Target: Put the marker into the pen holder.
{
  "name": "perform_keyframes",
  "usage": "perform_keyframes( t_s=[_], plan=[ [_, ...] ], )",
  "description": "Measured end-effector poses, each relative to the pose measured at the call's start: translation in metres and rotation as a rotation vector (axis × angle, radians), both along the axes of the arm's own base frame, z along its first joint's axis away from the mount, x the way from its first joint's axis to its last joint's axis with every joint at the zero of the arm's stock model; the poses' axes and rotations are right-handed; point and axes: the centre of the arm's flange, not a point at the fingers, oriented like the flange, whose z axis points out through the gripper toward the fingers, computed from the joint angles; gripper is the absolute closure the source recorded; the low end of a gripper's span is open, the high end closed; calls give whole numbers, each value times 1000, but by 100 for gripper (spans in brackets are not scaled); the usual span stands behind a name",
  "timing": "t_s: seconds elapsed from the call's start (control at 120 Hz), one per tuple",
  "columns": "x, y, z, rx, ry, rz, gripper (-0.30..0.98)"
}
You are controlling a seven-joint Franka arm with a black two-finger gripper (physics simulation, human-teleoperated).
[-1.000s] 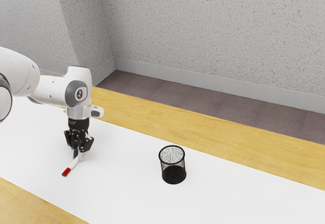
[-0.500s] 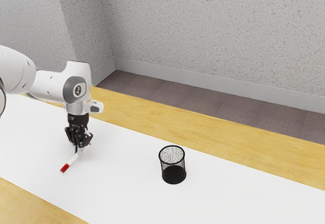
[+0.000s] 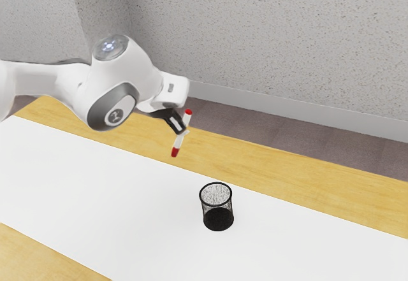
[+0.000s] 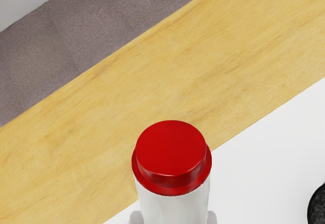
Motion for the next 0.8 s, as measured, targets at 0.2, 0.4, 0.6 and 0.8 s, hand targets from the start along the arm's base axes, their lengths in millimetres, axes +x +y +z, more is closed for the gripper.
perform_keyframes(
  t_s=[0.2, 0.4, 0.6, 0.8],
  plan=[
    [-46, -59, 13, -89, -87, -6, 79],
    [-62, -105, -10, -167, -44, 37, 79],
    [-81, -101, -39, -204, 13, 152, 79],
    [-63, -83, -67, -149, 13, 181, 79]
  ],
)
